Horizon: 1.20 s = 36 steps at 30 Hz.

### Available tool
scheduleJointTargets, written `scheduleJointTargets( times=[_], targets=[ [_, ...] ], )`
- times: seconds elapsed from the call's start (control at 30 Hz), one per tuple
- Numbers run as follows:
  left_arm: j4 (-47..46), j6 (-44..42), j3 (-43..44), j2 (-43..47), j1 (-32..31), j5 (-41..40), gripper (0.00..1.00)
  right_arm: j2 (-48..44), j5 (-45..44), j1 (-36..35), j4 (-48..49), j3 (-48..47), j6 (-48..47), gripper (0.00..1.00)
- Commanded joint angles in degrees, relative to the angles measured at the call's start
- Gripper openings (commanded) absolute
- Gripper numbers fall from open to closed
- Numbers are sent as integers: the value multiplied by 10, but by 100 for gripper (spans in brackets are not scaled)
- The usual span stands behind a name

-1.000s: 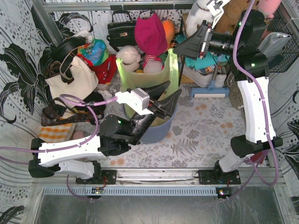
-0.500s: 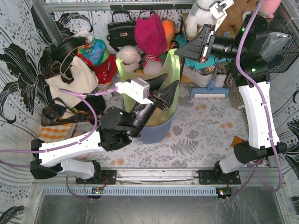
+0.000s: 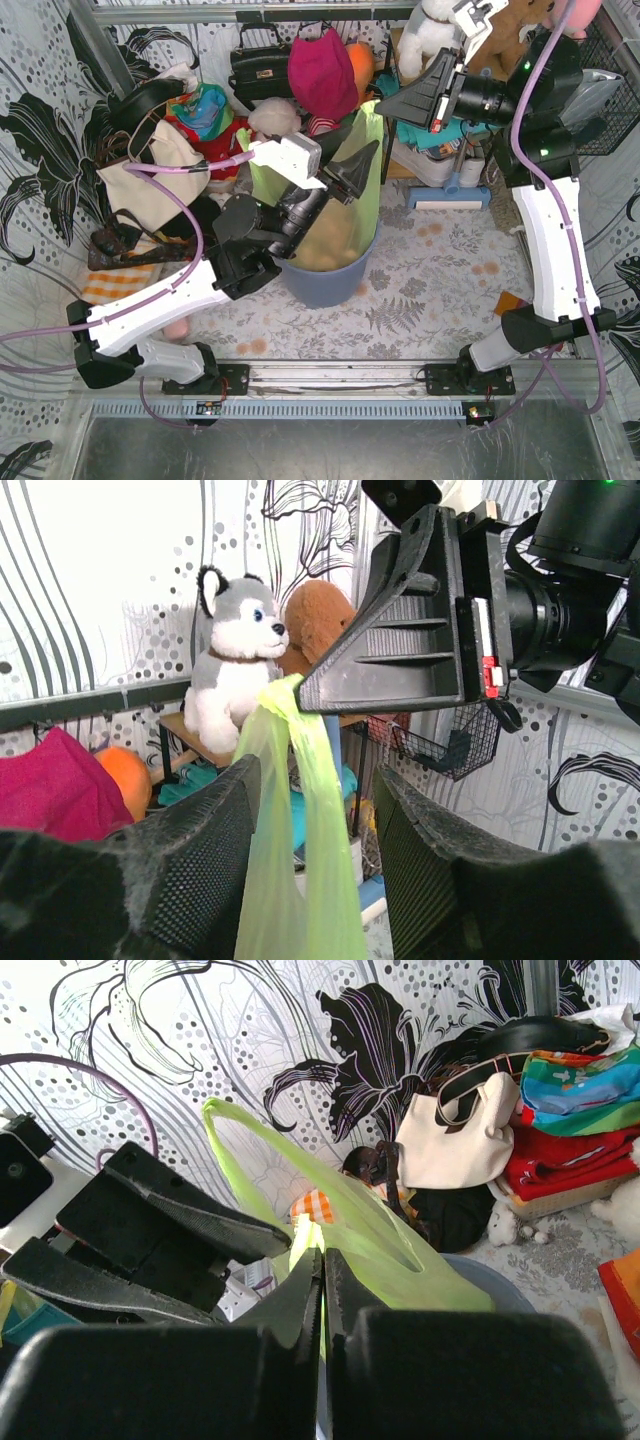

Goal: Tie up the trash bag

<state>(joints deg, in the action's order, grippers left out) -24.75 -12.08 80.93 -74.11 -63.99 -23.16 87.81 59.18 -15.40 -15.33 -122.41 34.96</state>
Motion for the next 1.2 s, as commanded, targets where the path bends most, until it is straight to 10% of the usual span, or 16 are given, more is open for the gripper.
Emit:
scheduleJointTargets(
  times=[0.0, 0.77, 1.17],
  targets=[
    [-2, -26, 21, 9, 28, 95, 58, -27, 3, 1, 33, 12, 4, 0],
    [-63, 7, 13, -17, 144, 347, 76, -51, 37, 1, 40, 56, -25, 0],
    [-30, 45, 67, -59, 150, 302, 70, -56, 48, 1, 44, 49, -29, 0]
  ],
)
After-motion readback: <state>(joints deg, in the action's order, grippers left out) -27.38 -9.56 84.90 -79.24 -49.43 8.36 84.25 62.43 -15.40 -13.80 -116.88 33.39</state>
